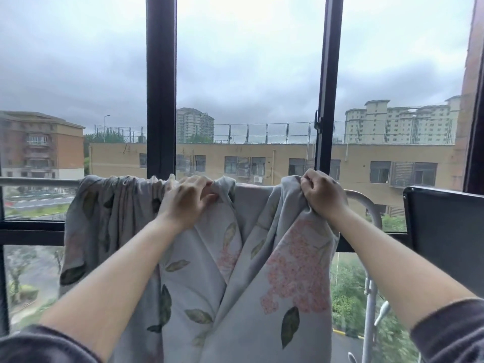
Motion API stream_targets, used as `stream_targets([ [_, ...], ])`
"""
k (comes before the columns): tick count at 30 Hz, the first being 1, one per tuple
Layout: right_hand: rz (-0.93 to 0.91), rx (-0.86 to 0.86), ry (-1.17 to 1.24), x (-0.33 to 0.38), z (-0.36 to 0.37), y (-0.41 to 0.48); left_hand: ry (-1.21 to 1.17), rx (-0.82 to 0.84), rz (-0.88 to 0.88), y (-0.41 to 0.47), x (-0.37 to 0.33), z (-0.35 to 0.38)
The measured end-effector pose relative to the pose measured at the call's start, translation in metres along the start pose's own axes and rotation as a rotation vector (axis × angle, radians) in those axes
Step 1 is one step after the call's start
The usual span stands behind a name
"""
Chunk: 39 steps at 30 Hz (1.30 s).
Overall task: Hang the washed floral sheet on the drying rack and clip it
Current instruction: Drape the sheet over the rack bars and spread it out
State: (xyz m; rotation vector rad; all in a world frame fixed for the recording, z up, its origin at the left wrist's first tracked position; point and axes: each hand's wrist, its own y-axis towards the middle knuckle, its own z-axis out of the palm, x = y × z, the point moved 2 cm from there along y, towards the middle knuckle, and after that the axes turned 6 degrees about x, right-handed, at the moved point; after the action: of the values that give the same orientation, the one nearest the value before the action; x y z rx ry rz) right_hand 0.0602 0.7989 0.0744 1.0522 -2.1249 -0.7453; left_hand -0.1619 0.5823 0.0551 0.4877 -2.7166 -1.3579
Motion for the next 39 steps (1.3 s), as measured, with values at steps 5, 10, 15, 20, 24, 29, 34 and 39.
stream_targets([
  [5, -0.009, -0.036, 0.008, -0.005, -0.003, -0.004, -0.096, -0.208, -0.032, 0.001, 0.007, -0.004],
  [10, -0.007, -0.031, 0.014, -0.006, 0.001, -0.003, -0.058, -0.291, -0.19, -0.011, 0.041, -0.016],
  [15, -0.031, -0.057, 0.007, 0.001, 0.007, -0.001, 0.047, -0.313, -0.397, -0.015, 0.068, -0.028],
  [20, -0.031, -0.087, 0.01, 0.002, 0.008, -0.003, -0.003, -0.276, -0.184, -0.01, 0.026, -0.015],
  [24, -0.028, -0.084, -0.006, -0.006, 0.005, -0.003, -0.042, -0.172, 0.054, -0.001, -0.01, 0.003],
  [29, -0.034, -0.071, 0.012, -0.012, 0.001, -0.004, 0.009, -0.212, -0.154, 0.004, 0.023, -0.01],
  [34, -0.049, -0.085, 0.015, 0.005, 0.008, -0.004, 0.15, -0.124, -0.44, 0.006, 0.029, -0.017],
  [39, -0.037, -0.069, 0.031, 0.006, 0.005, -0.001, 0.146, -0.124, -0.133, 0.014, -0.029, 0.003],
])
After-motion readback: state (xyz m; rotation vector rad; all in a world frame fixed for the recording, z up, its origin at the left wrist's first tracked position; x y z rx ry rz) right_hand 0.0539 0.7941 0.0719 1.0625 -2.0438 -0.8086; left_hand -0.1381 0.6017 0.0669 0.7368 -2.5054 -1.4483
